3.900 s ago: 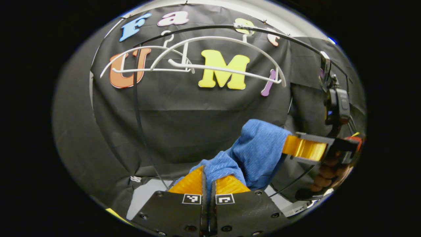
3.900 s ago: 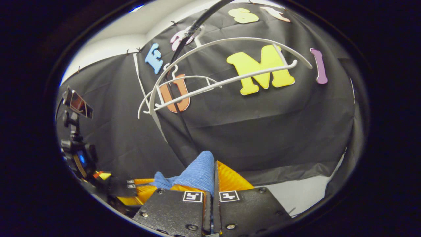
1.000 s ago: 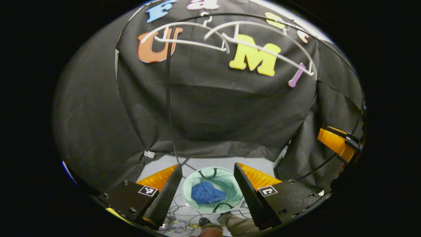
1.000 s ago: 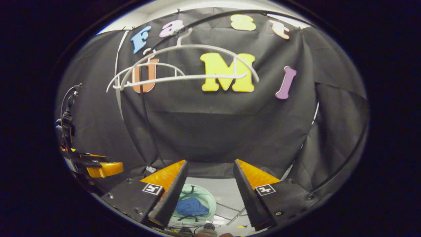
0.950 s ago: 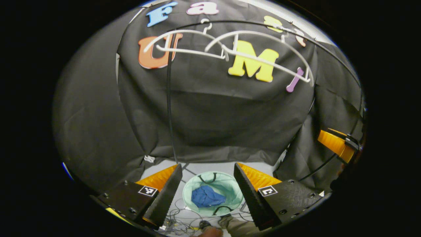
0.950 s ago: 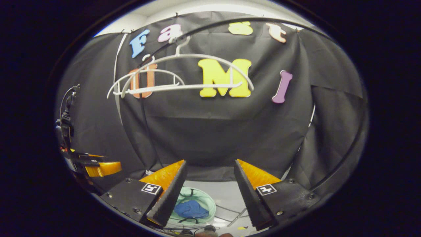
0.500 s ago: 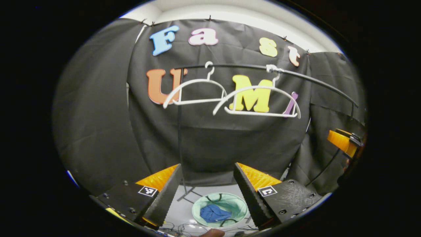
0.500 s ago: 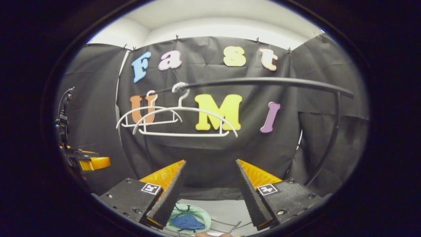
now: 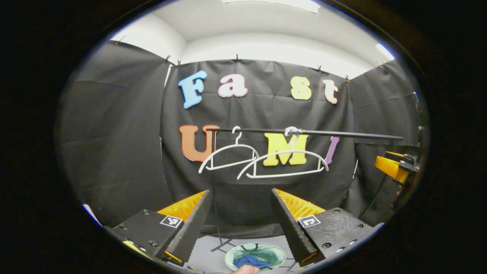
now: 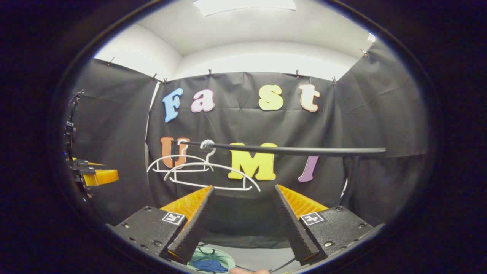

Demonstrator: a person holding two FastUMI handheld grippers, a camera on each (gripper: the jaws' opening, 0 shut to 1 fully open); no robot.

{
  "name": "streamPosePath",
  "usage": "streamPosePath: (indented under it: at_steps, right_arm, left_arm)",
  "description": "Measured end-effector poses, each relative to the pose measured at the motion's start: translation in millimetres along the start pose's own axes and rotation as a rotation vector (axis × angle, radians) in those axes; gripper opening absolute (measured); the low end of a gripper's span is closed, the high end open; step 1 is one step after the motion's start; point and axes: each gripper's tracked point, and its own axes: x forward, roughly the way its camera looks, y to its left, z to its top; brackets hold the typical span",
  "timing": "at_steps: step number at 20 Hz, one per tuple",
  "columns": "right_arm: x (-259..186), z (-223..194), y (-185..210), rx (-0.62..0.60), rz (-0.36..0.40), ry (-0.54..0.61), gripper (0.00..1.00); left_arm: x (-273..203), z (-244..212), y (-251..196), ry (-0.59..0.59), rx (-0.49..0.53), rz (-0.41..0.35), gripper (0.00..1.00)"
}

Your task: Grasp the clothes on the hanger with both hands and then place them into the laundry hamper below.

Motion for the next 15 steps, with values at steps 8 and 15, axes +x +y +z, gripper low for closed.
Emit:
streamPosePath:
  at_steps: [8,15]
  right_arm:
    - [-51.4,16.5,-29.6,0.027,0.067,-0.064,0.98]
    - [-63.8,11.4,-44.4,0.031,0.031,-0.056,0.96]
  left_arm:
    - [-79.1,39.2,-30.9,-0.123,0.034,0.085,1.00]
    - [-104.2,47.9,-35.9,-0.180,0.034,0.092,1.00]
